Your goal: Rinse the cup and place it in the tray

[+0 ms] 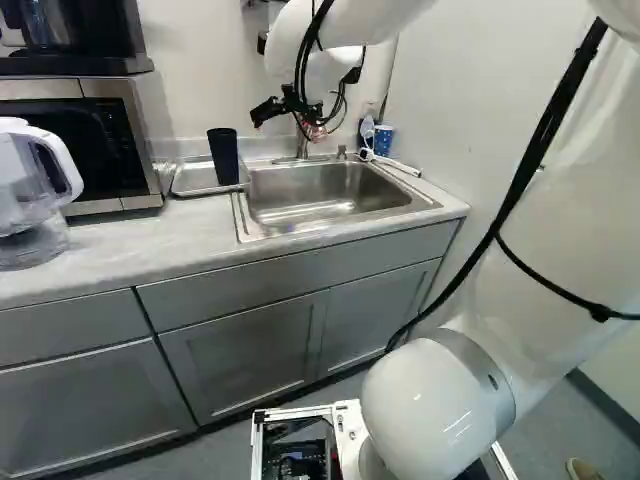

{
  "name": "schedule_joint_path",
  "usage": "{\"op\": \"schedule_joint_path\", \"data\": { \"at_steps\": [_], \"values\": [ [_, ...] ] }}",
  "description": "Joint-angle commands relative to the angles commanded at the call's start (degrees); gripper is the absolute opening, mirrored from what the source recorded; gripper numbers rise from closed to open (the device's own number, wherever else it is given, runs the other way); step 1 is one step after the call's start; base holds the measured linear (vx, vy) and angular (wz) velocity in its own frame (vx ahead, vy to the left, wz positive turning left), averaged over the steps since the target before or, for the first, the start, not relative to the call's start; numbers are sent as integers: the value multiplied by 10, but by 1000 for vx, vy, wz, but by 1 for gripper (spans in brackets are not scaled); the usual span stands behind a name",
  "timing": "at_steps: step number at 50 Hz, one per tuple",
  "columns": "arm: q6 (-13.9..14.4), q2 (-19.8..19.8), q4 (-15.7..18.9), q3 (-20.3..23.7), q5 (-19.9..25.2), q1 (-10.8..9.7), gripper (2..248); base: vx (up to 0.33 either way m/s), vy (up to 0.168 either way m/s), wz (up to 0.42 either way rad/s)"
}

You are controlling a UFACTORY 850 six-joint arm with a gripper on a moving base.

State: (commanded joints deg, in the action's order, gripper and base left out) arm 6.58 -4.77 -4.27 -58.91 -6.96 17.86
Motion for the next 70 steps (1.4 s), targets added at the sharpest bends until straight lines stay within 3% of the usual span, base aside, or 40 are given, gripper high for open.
{"op": "schedule_joint_path", "data": {
  "at_steps": [16, 34, 49, 70],
  "values": [
    [0, -33, 0, 31, -54, -13, 247, 0, 0, 0],
    [0, -64, 0, 60, -115, -43, 247, 0, 0, 0],
    [0, -82, 0, 75, -115, -72, 247, 0, 0, 0],
    [0, -82, 0, 75, -115, -72, 247, 0, 0, 0]
  ]
}}
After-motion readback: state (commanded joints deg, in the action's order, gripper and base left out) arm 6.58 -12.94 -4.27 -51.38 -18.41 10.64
